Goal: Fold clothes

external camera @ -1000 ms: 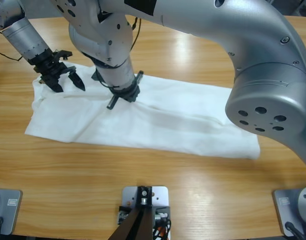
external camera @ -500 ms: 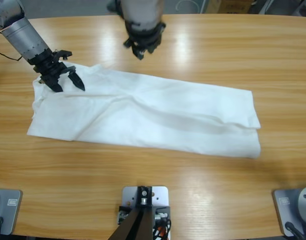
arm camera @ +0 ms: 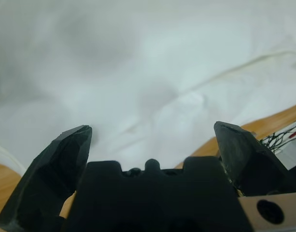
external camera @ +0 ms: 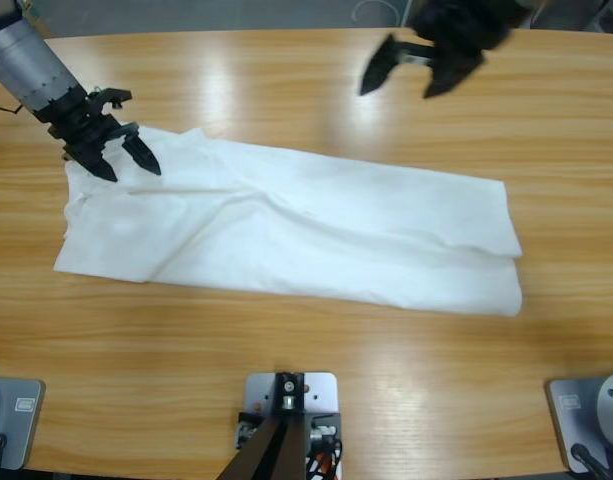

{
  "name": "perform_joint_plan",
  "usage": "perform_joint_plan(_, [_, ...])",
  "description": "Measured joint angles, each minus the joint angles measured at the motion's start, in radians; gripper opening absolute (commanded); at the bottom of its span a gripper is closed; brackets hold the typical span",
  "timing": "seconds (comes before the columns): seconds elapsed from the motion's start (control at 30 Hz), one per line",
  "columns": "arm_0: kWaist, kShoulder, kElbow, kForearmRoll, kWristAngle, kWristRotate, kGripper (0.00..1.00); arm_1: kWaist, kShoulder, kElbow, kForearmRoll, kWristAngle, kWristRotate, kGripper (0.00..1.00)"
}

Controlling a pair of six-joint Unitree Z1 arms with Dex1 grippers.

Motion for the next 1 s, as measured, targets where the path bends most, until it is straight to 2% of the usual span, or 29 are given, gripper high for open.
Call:
perform_joint_plan(0.13, [-0.017, -0.138, 0.039, -0.05, -0.025, 0.013, 0.996, -0.091, -0.114, 0.244, -0.173, 0.121, 0.046, 0.999])
perform_joint_plan(0.37, [0.017, -0.337, 0.137, -0.095, -0.074, 0.025, 0.996, -0.21, -0.235, 0.556, -0.395, 0.195, 0.145, 0.996])
perform_joint_plan(0.5, [0.029, -0.368, 0.167, -0.096, -0.083, 0.025, 0.996, -0.305, -0.352, 0.751, -0.501, 0.193, 0.241, 0.991])
perform_joint_plan(0.7, [0.032, -0.389, 0.176, -0.095, -0.087, 0.025, 0.996, -0.355, -0.497, 0.947, -0.59, 0.16, 0.345, 0.982])
perform_joint_plan(1.0, [0.03, -0.413, 0.177, -0.083, -0.087, 0.024, 0.996, -0.382, -0.607, 1.081, -0.622, 0.127, 0.399, 0.982])
